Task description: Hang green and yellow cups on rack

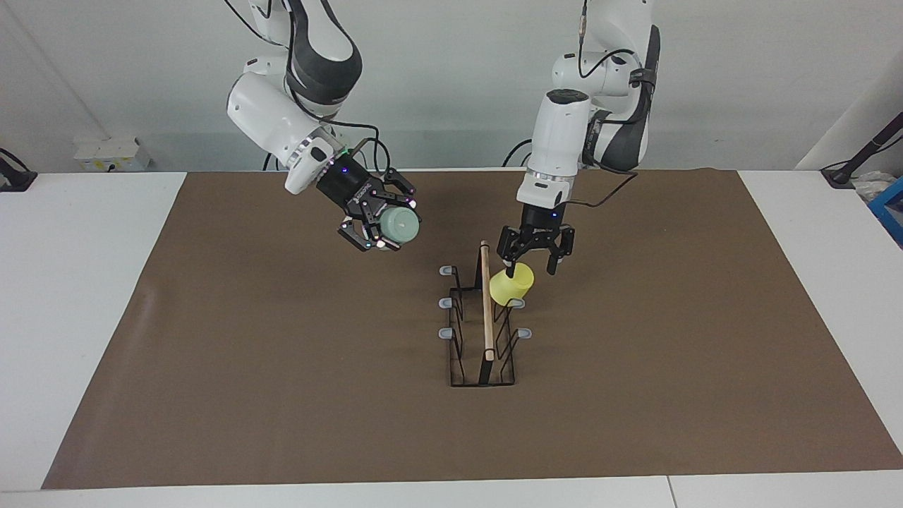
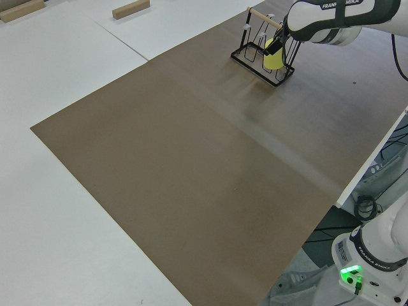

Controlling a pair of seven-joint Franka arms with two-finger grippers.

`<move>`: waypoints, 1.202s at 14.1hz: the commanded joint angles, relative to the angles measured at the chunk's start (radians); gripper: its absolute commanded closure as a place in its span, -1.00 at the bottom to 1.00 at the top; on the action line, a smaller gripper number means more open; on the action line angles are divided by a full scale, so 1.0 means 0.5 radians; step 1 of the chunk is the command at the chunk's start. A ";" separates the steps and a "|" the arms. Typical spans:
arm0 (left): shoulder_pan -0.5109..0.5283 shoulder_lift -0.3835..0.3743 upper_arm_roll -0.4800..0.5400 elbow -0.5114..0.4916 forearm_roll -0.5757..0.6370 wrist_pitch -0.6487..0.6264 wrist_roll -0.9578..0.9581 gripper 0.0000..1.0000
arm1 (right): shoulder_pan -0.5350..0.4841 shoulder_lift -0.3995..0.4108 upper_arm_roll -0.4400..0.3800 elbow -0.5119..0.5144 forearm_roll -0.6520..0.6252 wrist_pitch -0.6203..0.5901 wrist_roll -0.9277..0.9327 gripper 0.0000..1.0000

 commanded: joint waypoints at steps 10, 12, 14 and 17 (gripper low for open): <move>0.016 -0.062 0.495 0.515 -0.398 -1.241 1.550 -1.00 | -0.003 0.071 0.008 -0.255 1.613 -0.360 -1.583 1.00; 0.007 -0.126 0.664 0.518 -0.543 -1.384 1.713 -1.00 | 0.079 0.178 0.008 -0.255 1.904 -0.486 -1.801 1.00; 0.013 -0.154 0.768 0.597 -0.544 -1.520 1.814 -1.00 | 0.165 0.221 0.008 -0.255 2.082 -0.486 -1.872 1.00; 0.062 -0.072 0.809 0.916 -0.541 -1.799 1.907 -1.00 | 0.184 0.289 0.008 -0.252 2.193 -0.477 -2.004 1.00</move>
